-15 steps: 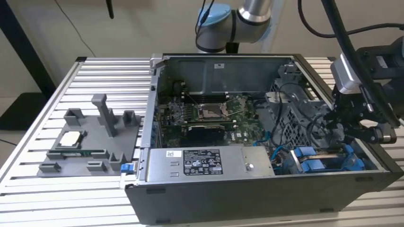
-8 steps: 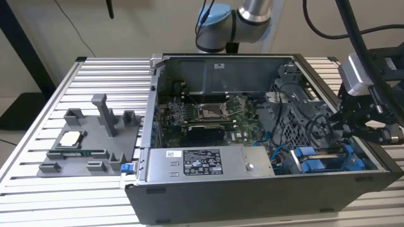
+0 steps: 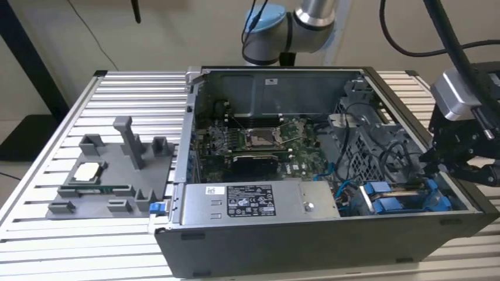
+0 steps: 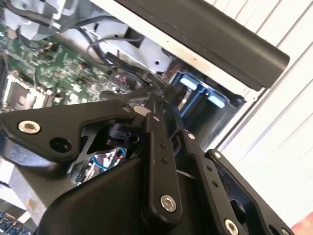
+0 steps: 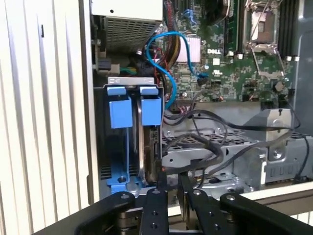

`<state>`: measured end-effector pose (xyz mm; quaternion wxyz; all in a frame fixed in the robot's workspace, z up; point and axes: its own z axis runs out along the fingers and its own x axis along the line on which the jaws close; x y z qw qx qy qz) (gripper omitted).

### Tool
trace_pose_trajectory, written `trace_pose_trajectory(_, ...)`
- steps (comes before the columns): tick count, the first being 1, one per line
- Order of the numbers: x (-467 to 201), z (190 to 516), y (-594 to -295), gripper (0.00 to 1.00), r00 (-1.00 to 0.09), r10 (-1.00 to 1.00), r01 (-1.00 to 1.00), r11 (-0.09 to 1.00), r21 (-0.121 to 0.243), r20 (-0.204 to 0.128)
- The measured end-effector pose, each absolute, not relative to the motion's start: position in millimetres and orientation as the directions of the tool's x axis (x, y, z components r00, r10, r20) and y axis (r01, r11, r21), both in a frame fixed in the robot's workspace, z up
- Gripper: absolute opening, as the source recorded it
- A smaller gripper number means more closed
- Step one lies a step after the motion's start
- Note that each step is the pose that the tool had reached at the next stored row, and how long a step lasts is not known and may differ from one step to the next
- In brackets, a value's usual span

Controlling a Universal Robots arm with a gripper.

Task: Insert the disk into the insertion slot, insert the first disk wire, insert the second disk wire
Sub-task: 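Insert the second disk wire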

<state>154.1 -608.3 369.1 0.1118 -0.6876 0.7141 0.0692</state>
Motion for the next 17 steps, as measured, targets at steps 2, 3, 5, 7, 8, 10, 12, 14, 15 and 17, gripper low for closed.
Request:
trace_pose_trajectory(2,159.8,368.7,-608.2,0.24,-0.033,-0.967,-0.997,0.048,-0.055,-0.252)
trace_pose_trajectory(3,162.3,368.4,-608.1,0.24,-0.033,-0.967,-0.997,0.049,-0.055,-0.252)
trace_pose_trajectory(5,164.0,367.7,-607.5,0.24,-0.034,-0.967,-0.997,0.05,-0.055,-0.252)
trace_pose_trajectory(7,164.1,366.7,-606.7,0.24,-0.044,-0.967,-0.997,0.06,-0.055,-0.252)
trace_pose_trajectory(8,164.2,365.8,-606.7,0.24,-0.054,-0.966,-0.996,0.07,-0.055,-0.252)
trace_pose_trajectory(10,164.3,363.3,-606.5,0.24,-0.077,-0.965,-0.994,0.094,-0.055,-0.252)
trace_pose_trajectory(12,164.2,360.4,-606.2,0.24,-0.098,-0.963,-0.992,0.115,-0.054,-0.252)
trace_pose_trajectory(14,164.2,357.5,-605.8,0.24,-0.117,-0.961,-0.989,0.135,-0.054,-0.252)
trace_pose_trajectory(15,164.2,356.1,-605.6,0.24,-0.127,-0.959,-0.988,0.145,-0.054,-0.252)
trace_pose_trajectory(17,164.3,353.5,-605.0,0.24,-0.144,-0.957,-0.985,0.162,-0.054,-0.252)
